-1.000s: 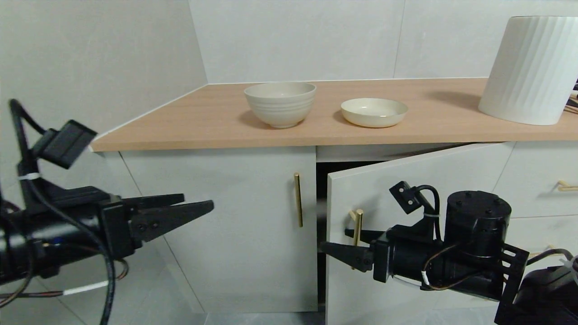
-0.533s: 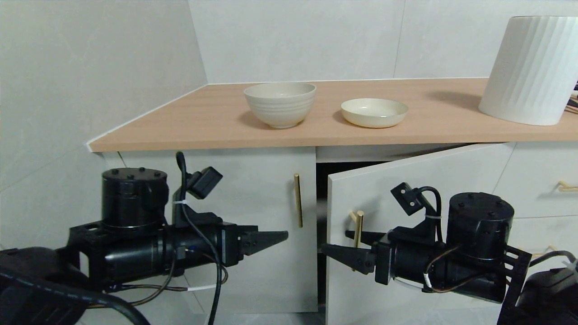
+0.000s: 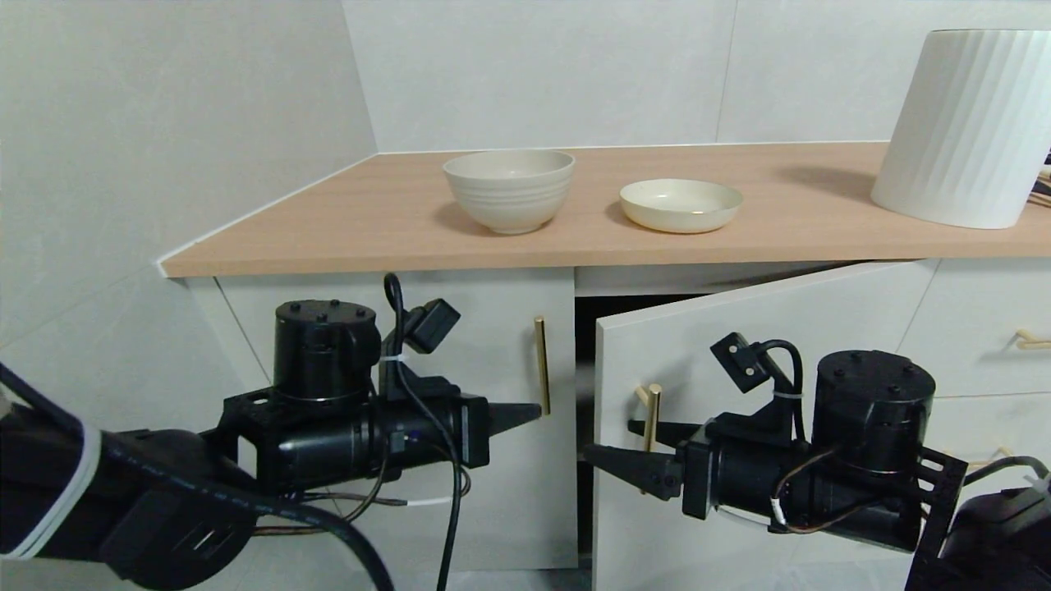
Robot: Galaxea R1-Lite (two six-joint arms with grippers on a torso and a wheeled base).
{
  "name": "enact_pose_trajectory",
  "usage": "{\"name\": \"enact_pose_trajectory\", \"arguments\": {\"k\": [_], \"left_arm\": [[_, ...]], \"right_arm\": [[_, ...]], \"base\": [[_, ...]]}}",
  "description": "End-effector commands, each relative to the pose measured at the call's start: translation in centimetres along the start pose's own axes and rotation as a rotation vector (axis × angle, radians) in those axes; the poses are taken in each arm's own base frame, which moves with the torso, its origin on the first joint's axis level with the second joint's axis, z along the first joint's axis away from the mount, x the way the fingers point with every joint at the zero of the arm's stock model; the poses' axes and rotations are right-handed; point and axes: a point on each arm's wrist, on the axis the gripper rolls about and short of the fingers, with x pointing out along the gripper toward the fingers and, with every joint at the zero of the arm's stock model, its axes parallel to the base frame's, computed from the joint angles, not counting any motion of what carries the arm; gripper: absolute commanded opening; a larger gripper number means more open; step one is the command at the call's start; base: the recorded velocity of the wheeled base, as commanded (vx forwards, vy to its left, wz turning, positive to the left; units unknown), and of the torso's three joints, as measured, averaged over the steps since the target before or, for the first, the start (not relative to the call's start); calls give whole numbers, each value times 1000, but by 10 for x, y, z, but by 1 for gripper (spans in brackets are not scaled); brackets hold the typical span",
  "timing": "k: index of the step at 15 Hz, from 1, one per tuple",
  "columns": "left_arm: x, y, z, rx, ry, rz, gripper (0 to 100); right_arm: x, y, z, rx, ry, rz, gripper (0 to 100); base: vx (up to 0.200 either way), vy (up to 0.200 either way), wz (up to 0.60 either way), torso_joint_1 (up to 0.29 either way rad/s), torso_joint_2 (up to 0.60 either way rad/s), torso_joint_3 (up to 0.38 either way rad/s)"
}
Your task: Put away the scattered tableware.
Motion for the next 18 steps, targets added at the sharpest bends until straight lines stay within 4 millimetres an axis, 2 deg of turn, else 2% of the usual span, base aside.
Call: {"name": "enact_pose_trajectory", "arguments": {"k": [1,4,8,14,18], "left_arm": [[24,11,6,5,-3,-9,0],[45,21,-16,-3,35,-17,0],[63,27,-20,20,-40,-60,0],[93,21,-31,77,-89,-146,0],[100,23,-35,106,-138,-173,0]], "right_arm": [[1,-1,-2,4,7,-3,100],[1,-1,-3,5,11,-2,100],[1,-3,-4,8,19,-2,100],[2,-3,-5,9,20,-3,100],[0,-2,-3,5,14,-3,100]], "base": [[0,0,0,0,0,0],[0,0,0,0,0,0],[0,0,0,0,0,0],[0,0,0,0,0,0],[0,0,0,0,0,0]]}}
